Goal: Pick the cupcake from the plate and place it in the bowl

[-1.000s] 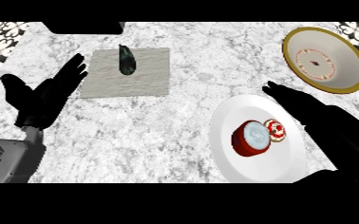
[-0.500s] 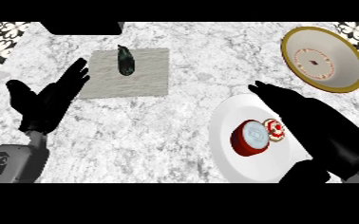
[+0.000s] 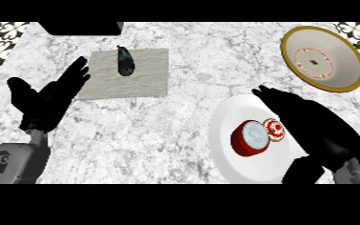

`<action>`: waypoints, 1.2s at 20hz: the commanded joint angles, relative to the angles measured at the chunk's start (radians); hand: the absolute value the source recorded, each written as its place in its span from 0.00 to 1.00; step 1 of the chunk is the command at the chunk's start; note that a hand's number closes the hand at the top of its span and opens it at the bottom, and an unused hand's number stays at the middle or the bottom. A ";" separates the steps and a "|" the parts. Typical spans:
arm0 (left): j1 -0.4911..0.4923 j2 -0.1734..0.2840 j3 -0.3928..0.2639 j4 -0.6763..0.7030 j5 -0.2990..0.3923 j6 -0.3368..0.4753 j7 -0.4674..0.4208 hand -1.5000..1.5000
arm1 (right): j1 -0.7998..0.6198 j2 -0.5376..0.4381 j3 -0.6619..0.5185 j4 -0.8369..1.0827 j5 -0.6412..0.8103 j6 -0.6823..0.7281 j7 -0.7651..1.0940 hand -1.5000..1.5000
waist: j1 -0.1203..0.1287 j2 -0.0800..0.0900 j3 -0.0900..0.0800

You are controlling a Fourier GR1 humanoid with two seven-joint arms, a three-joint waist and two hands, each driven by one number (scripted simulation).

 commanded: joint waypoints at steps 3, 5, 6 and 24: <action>0.046 -0.012 0.028 -0.041 -0.017 -0.034 0.001 0.50 | 0.035 0.036 -0.032 0.026 0.066 0.079 0.008 0.00 | 0.001 -0.001 0.000; 0.045 -0.011 0.056 -0.013 -0.007 -0.059 -0.014 0.50 | 0.021 0.040 -0.072 0.062 0.076 0.095 -0.028 0.00 | 0.000 0.000 0.000; 0.021 -0.004 0.071 -0.059 0.004 -0.044 0.059 0.50 | -0.029 0.118 -0.032 0.116 0.108 0.084 -0.002 0.00 | 0.004 0.000 0.000; 0.032 -0.072 0.122 0.002 -0.092 -0.107 -0.012 0.50 | 0.087 0.181 -0.101 0.310 0.351 0.093 -0.261 0.00 | -0.001 0.001 0.000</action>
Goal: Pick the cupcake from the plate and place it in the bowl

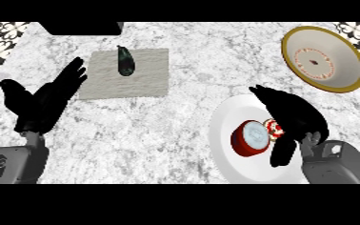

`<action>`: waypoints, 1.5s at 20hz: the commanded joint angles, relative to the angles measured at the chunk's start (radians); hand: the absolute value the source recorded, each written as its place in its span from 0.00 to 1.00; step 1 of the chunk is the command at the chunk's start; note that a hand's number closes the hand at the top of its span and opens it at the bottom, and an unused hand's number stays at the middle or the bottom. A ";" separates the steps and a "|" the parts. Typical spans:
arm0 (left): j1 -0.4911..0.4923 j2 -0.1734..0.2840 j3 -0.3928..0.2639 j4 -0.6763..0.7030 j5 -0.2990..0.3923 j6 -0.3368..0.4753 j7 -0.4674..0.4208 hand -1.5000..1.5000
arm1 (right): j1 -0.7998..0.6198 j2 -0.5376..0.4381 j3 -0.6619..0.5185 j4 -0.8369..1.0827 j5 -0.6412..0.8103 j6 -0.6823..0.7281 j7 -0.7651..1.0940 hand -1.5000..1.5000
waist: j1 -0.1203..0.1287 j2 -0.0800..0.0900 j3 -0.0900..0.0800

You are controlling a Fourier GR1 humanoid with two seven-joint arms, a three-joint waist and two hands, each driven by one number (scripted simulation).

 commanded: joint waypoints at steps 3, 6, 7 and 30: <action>0.021 -0.025 0.017 -0.024 -0.031 -0.019 0.005 0.50 | 0.028 0.042 -0.052 -0.006 0.045 0.077 0.005 0.00 | -0.002 -0.001 0.000; 0.046 -0.051 0.004 -0.051 -0.045 -0.012 0.008 0.50 | -0.050 0.074 -0.051 0.157 0.119 0.020 -0.068 0.00 | 0.003 0.000 0.000; 0.003 -0.056 0.018 -0.008 -0.039 -0.009 0.025 0.50 | 0.050 0.096 0.005 0.120 0.166 -0.044 -0.085 0.00 | -0.001 0.000 0.000; 0.035 -0.058 0.085 -0.062 -0.051 -0.106 0.051 0.50 | -0.027 0.117 -0.116 0.485 0.389 -0.258 -0.496 1.00 | 0.004 0.000 0.000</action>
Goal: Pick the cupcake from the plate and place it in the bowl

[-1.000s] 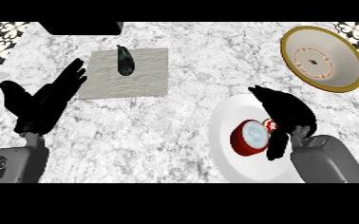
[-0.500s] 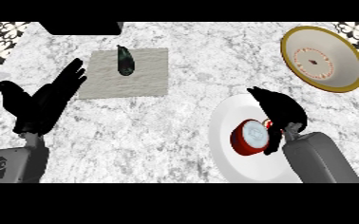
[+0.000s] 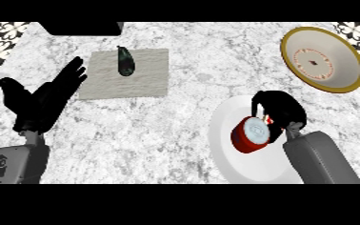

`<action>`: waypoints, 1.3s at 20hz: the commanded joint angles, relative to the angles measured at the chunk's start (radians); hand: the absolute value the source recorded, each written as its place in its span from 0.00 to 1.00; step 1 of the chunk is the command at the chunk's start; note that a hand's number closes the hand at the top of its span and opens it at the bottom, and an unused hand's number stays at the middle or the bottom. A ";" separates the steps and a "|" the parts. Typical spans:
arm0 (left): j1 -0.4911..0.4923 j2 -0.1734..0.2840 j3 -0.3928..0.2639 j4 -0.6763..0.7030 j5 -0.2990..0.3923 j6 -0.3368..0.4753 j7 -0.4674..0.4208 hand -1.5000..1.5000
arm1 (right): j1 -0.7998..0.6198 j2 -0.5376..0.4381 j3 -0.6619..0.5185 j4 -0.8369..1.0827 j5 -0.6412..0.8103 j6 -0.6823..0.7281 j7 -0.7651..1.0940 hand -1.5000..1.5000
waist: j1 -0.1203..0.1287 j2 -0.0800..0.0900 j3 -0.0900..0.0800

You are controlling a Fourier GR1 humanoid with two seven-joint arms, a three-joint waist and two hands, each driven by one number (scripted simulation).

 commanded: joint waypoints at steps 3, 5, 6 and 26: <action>-0.019 -0.003 0.030 -0.001 0.020 -0.021 0.026 0.50 | -0.033 0.044 -0.020 0.000 0.036 0.024 -0.024 1.00 | 0.000 0.004 0.003; 0.048 0.008 0.039 -0.042 0.006 -0.035 -0.009 0.50 | 0.017 -0.021 -0.044 -0.096 0.024 0.073 -0.059 1.00 | -0.001 0.003 0.003; -0.005 0.015 0.046 -0.022 0.027 -0.041 0.044 0.50 | 0.014 0.059 -0.007 -0.018 0.068 -0.021 -0.049 1.00 | 0.000 0.003 0.003; 0.005 -0.009 0.024 -0.053 0.005 -0.024 0.019 0.50 | 0.096 -0.780 -0.587 0.567 -0.215 -0.109 -1.120 1.00 | 0.017 0.021 0.013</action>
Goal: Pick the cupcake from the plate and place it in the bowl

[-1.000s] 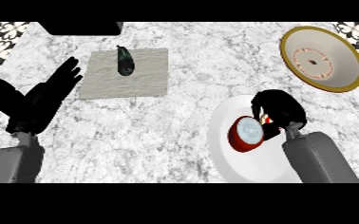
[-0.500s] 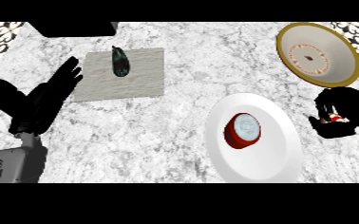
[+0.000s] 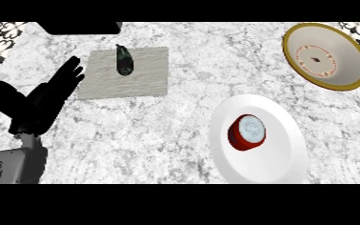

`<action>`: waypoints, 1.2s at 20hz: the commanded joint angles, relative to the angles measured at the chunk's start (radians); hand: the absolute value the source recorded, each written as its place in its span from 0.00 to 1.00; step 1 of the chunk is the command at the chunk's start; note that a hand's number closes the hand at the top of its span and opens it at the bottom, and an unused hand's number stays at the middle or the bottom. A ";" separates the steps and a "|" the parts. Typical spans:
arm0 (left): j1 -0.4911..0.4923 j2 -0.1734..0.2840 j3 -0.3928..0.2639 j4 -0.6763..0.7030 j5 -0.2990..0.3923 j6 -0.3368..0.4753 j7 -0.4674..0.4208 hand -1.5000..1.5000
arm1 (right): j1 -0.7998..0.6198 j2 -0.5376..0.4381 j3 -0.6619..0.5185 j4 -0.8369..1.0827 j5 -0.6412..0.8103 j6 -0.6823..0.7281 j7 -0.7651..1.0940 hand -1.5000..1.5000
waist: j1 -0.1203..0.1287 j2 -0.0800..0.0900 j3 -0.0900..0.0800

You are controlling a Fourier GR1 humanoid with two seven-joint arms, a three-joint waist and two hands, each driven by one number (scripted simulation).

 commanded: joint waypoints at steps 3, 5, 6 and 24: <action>0.015 -0.035 -0.045 -0.046 -0.012 0.009 0.026 0.50 | -0.029 -0.176 -0.094 0.282 -0.025 -0.045 -0.316 1.00 | 0.037 -0.004 -0.002; -0.024 -0.032 -0.043 0.009 -0.032 0.017 0.001 0.50 | -0.062 -0.256 -0.107 0.313 -0.035 -0.029 -0.393 1.00 | 0.024 -0.002 -0.005; -0.028 -0.023 -0.034 0.004 -0.019 0.009 0.017 0.50 | -0.077 -0.276 -0.111 0.354 -0.034 -0.034 -0.408 1.00 | 0.032 -0.002 -0.004; -0.057 -0.032 -0.045 0.066 -0.053 0.013 -0.013 0.50 | -0.383 -0.302 -0.002 0.380 -0.139 0.203 -0.357 1.00 | 0.032 -0.011 -0.012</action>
